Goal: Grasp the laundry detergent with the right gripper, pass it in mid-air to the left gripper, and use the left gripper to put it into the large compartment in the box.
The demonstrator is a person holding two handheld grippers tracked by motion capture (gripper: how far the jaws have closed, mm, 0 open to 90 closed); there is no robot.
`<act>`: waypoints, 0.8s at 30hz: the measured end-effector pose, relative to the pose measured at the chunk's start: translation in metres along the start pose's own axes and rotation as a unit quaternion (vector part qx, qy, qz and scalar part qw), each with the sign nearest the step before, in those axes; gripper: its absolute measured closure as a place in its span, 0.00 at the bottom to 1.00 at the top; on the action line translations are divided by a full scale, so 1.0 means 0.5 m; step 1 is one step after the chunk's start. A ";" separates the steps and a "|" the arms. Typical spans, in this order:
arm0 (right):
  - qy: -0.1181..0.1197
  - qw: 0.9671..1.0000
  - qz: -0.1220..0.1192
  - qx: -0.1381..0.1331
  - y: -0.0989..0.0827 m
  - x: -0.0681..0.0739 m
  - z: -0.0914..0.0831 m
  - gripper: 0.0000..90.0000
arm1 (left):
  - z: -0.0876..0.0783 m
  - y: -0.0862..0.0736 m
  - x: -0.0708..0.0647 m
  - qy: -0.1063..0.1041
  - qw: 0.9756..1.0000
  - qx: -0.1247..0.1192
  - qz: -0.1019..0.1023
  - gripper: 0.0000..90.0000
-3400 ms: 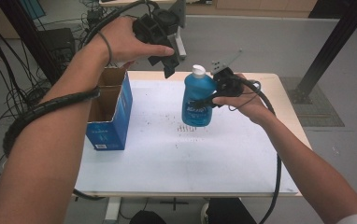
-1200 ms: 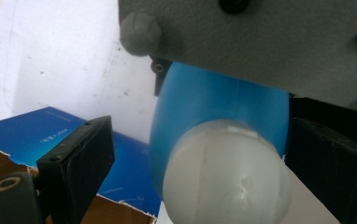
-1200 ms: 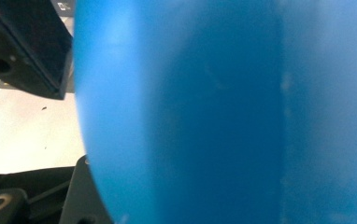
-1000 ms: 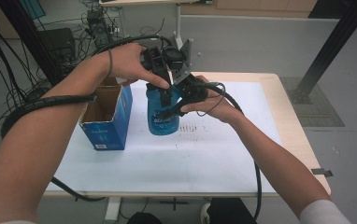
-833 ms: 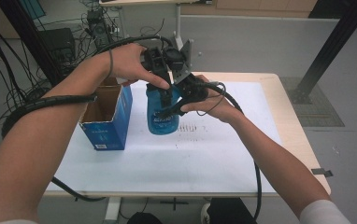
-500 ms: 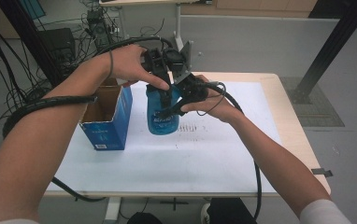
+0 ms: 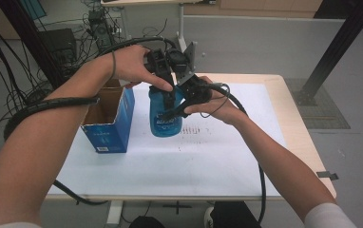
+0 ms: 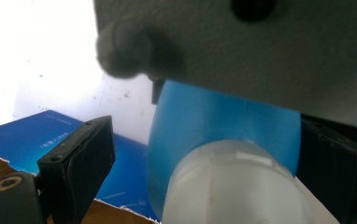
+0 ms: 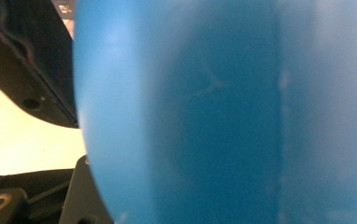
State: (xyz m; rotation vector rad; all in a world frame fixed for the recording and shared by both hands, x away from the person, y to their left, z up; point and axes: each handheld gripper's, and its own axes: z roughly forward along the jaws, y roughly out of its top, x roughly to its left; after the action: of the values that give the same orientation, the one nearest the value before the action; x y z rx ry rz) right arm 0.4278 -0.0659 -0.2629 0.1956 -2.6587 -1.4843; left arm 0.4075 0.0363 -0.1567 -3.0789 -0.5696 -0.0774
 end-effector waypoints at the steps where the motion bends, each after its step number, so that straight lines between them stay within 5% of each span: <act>1: 0.000 1.000 0.000 0.000 0.000 0.000 0.000 0.48 | 0.001 0.000 -0.001 0.003 1.000 -0.005 -0.003 0.11; 24: -0.004 1.000 0.000 -0.003 0.000 0.000 -0.007 0.48 | -0.006 -0.001 -0.004 0.007 1.000 -0.007 0.000 0.11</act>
State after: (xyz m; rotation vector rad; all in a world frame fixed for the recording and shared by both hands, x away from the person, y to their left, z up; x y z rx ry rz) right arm 0.4285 -0.0689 -0.2613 0.1885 -2.6604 -1.4964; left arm 0.4053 0.0360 -0.1537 -3.0896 -0.5719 -0.1039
